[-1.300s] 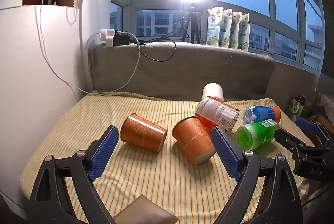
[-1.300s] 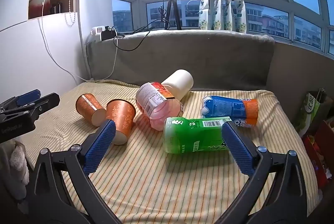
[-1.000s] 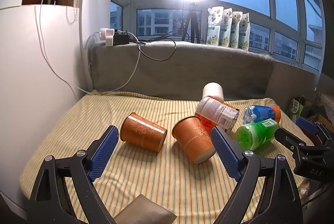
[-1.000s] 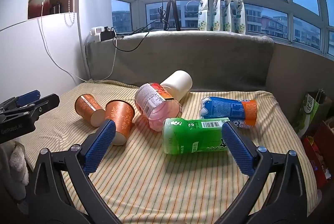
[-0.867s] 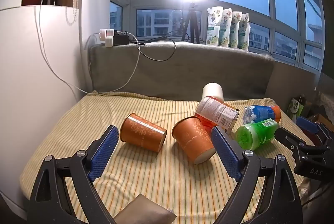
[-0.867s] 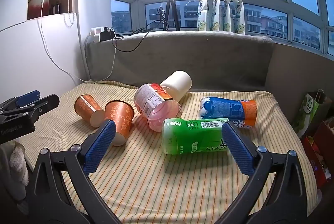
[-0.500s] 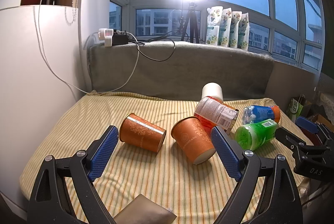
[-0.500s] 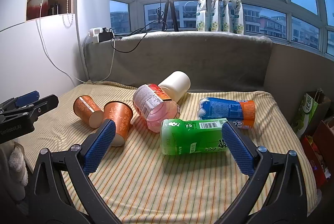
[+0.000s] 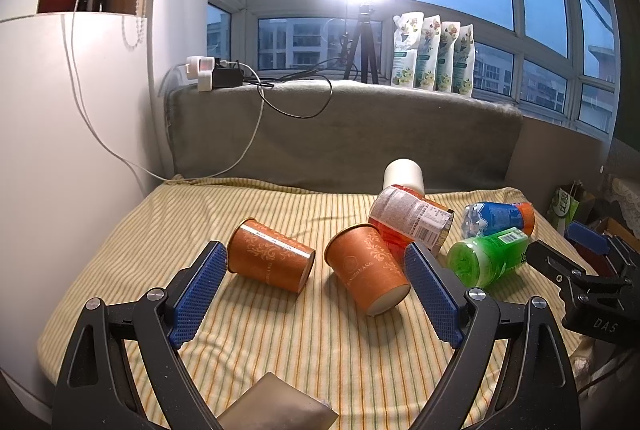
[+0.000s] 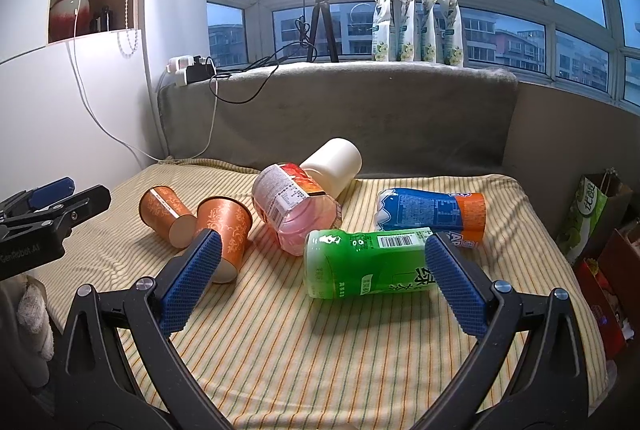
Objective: Flip cup upright
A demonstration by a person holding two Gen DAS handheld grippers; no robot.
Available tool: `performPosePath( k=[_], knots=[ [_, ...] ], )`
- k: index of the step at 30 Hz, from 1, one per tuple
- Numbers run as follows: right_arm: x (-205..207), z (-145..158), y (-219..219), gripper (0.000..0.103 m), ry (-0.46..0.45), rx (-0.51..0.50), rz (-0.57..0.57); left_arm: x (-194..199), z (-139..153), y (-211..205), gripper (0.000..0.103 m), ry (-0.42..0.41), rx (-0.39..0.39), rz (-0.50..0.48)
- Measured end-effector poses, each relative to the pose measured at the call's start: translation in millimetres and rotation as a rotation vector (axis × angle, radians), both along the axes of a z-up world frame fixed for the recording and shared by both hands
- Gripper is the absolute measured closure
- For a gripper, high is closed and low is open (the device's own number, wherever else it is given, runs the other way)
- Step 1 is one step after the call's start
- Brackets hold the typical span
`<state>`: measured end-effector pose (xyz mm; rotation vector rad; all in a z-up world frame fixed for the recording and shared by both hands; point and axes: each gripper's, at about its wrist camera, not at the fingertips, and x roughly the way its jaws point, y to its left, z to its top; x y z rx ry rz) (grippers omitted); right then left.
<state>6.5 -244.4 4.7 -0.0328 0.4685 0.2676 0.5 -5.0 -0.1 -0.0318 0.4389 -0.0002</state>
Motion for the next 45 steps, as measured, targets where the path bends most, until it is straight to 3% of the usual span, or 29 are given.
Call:
performPosePath(
  k=[45],
  knots=[
    [1.1,4.6,-2.9,0.000,-0.006,0.009,-0.011,-3.6,4.4,-1.3,0.012,-0.028,0.003,0.003]
  ],
)
